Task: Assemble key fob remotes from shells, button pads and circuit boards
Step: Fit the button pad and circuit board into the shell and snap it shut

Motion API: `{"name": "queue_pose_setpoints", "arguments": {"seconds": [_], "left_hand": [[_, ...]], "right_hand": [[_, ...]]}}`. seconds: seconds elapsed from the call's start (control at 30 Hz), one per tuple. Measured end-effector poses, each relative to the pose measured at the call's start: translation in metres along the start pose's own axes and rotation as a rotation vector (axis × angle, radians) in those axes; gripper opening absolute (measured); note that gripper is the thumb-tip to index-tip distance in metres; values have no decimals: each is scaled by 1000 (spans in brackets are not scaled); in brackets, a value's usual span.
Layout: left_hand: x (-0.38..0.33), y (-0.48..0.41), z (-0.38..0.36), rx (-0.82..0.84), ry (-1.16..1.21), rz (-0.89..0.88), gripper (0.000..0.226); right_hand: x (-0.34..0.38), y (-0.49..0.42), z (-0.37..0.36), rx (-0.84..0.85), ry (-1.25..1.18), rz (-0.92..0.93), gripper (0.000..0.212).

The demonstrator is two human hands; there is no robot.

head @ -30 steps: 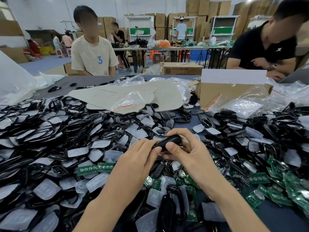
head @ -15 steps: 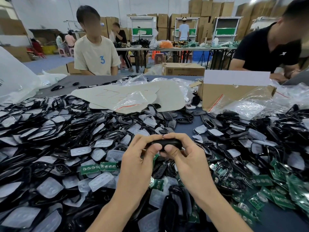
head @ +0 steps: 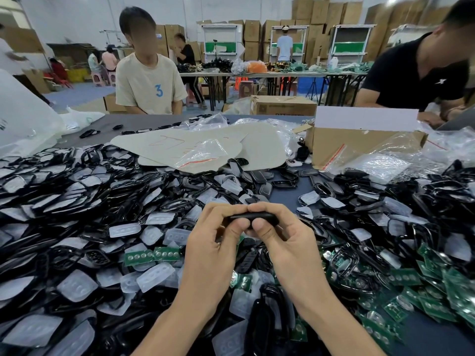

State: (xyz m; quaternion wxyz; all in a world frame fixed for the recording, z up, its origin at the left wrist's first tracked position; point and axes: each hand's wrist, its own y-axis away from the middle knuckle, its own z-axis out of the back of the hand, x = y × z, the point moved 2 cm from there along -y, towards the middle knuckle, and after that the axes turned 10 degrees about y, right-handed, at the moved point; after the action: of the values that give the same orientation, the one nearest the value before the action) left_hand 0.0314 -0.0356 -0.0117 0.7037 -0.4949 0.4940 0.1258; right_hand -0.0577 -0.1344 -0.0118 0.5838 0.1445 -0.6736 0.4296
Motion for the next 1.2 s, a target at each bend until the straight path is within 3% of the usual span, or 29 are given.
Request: {"name": "queue_pose_setpoints", "arguments": {"seconds": [0.2,0.37,0.57,0.77,0.83,0.97,1.07,1.2], "left_hand": [[4,-3,3,-28,266,261,10],[10,-9,3,-35,706,591,20],[12,-8,0,12,816,704,21],[17,-8,0,45,798,697,29],[17,-8,2,0,701,611,26],[13,-8,8,-70,293,354,20],[3,-6,5,-44,257,222,35],[-2,-5,3,-20,240,199,36]], "right_hand": [[-9,-3,3,44,-130,-127,27],[-12,-5,7,122,40,-113,39],[-12,-5,6,65,71,-68,41],[-10,-3,5,55,122,-45,48],[-10,-4,5,77,113,-53,47],[-10,-4,3,91,-29,-88,33],[-10,-3,0,31,-160,-115,24],[-9,-4,1,-8,-152,-126,20]]}}
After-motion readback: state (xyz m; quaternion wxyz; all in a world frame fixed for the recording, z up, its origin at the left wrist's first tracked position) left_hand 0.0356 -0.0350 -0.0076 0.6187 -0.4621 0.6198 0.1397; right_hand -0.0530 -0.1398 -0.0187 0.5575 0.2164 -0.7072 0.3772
